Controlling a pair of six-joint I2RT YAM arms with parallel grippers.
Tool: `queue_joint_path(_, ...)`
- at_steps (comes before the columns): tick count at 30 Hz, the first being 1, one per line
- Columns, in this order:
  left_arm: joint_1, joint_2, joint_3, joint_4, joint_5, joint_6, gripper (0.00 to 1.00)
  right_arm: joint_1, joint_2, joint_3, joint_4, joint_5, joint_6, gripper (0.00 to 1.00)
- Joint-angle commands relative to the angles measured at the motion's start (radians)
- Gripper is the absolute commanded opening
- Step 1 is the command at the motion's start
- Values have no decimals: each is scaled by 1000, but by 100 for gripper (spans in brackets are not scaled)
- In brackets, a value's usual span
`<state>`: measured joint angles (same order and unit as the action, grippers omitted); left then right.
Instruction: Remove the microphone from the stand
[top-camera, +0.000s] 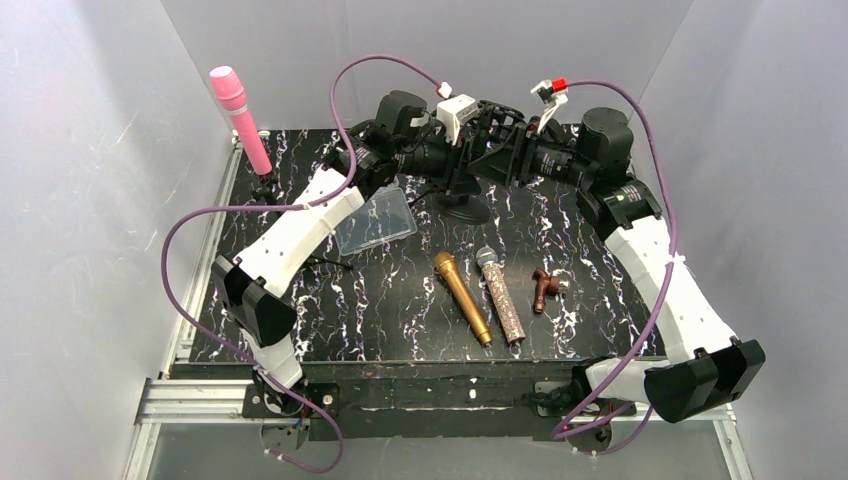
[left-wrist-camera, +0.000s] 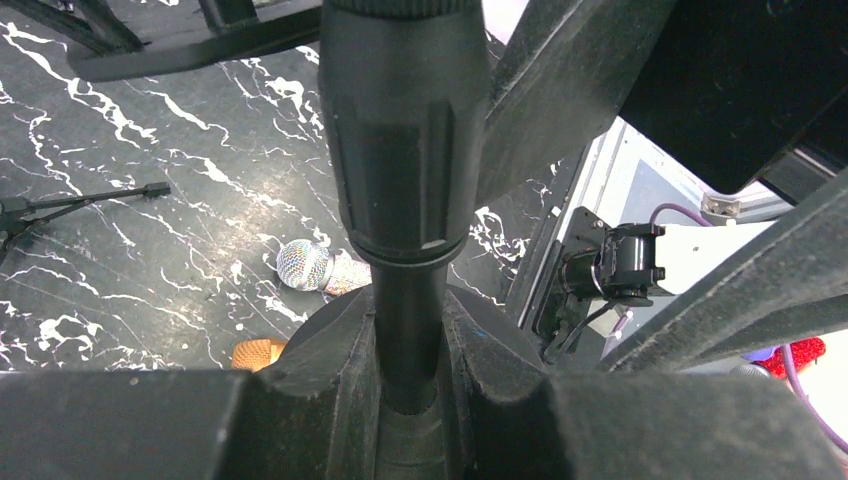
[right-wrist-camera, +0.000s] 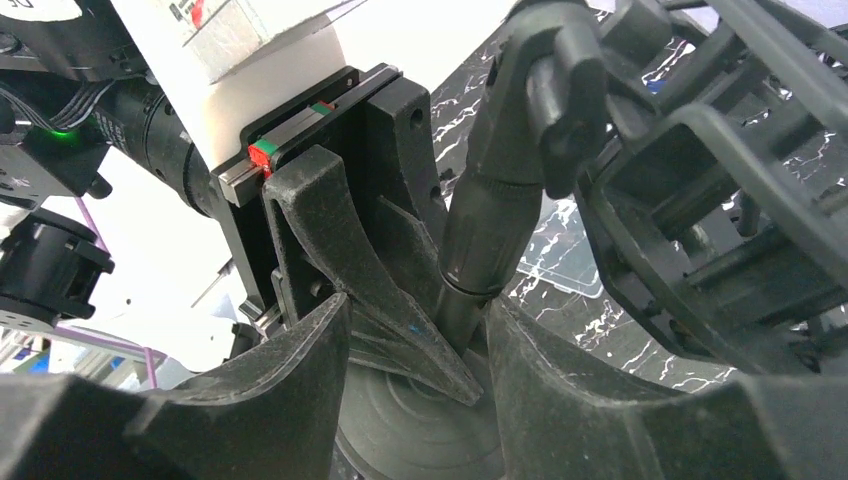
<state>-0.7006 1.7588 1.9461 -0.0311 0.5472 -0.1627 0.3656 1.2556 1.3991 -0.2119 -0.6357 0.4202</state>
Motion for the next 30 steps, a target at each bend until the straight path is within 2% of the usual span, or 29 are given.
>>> queue_joint_path(1,-23,-63,57,39,62,-3,0,-34,-15,-34,124,13,82,55)
queue_joint_path(7,-22,-84,59,37,63,5,0,-88,-45,-100,202,-48,139,54)
queue_joint_path(19,-29,-85,57,2,97,4,0,-93,-39,-108,264,-72,172,53)
queue_joint_path(30,-77,17,189,-14,14,31,0,-77,-20,-176,327,-69,209,49)
